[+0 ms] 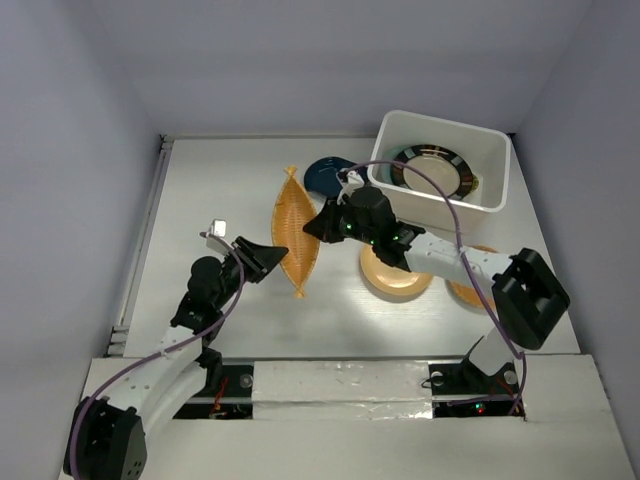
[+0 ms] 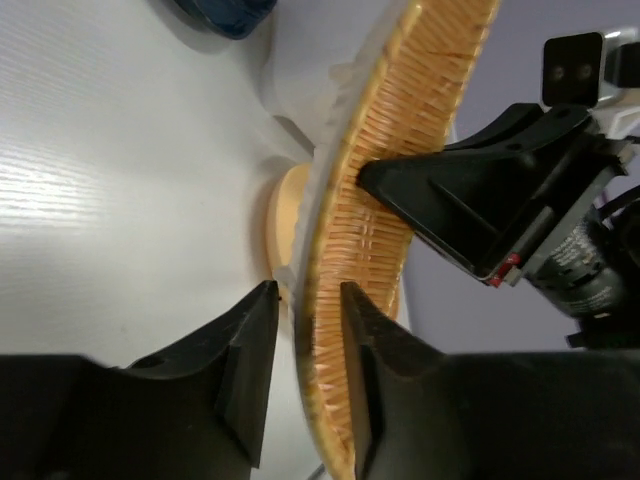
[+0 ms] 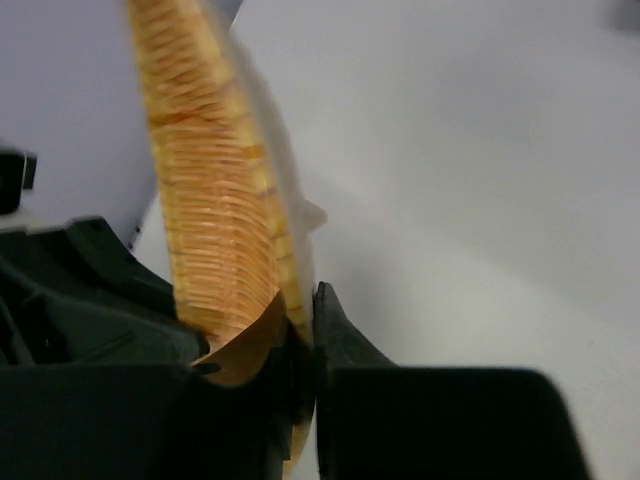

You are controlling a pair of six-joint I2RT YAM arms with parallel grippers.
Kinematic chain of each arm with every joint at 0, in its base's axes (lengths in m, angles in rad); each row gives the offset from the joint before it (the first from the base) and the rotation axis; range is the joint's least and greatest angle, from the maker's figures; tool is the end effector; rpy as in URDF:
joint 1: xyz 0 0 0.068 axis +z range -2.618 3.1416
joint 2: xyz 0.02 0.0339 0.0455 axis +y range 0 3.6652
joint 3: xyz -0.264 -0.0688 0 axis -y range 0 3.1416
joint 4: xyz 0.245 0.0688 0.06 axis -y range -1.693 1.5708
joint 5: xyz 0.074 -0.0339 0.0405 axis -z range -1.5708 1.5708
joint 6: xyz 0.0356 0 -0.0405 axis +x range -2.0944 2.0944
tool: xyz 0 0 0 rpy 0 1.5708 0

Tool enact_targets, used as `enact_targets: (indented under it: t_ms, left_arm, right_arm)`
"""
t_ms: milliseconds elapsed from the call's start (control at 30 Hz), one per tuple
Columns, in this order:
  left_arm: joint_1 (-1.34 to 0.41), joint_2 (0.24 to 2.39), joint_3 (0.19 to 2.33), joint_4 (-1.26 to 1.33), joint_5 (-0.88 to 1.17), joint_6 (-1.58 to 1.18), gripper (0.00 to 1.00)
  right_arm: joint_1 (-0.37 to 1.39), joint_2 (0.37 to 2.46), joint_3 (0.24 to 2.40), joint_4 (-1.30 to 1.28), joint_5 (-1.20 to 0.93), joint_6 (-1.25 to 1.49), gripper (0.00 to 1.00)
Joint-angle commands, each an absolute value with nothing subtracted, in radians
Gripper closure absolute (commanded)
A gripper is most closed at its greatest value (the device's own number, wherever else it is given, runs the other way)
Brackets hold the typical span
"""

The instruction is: Place the plates into the plastic bin on the countertop

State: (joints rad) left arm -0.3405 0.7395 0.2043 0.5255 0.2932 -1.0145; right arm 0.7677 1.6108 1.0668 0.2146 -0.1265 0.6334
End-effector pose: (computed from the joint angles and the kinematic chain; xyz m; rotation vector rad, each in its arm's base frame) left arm 0.1609 -0.0679 0.2170 -0.3308 1.7034 -1.2634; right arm 0.2665 0.2634 0.2665 -0.2295 2.0329 1.0409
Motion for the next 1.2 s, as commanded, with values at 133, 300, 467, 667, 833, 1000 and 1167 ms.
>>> enact_targets:
  t_ms: [133, 300, 467, 667, 833, 1000, 1167]
  left_arm:
    - [-0.341, 0.638, 0.213, 0.525, 0.298, -0.930, 0.56]
    - [-0.350, 0.618, 0.198, 0.520, 0.328, -0.897, 0.57]
    - [-0.435, 0.633, 0.183, 0.548, 0.295, -0.868, 0.78]
    - [-0.589, 0.765, 0.213, 0.571, 0.185, -0.838, 0.96]
    - [-0.774, 0.920, 0.274, 0.532, 0.012, -0.786, 0.88]
    - [-0.865, 1.098, 0.362, 0.534, -0.081, -0.738, 0.70]
    - [-0.943, 1.259, 0.465, 0.540, -0.138, -0.716, 0.56]
  right_arm:
    - [0.711, 1.479, 1.089, 0.258, 0.078, 0.637, 1.00]
    - [0.468, 1.355, 1.081, 0.227, 0.035, 0.656, 1.00]
    - [0.218, 1.336, 1.158, 0.138, 0.064, 0.673, 1.00]
    - [0.011, 1.512, 1.279, 0.069, -0.026, 0.716, 1.00]
    - [-0.023, 1.640, 1.344, 0.014, -0.035, 0.696, 0.96]
    - [-0.023, 1.651, 1.286, 0.049, -0.038, 0.726, 0.85]
    - [-0.023, 1.623, 1.241, 0.058, -0.029, 0.746, 0.56]
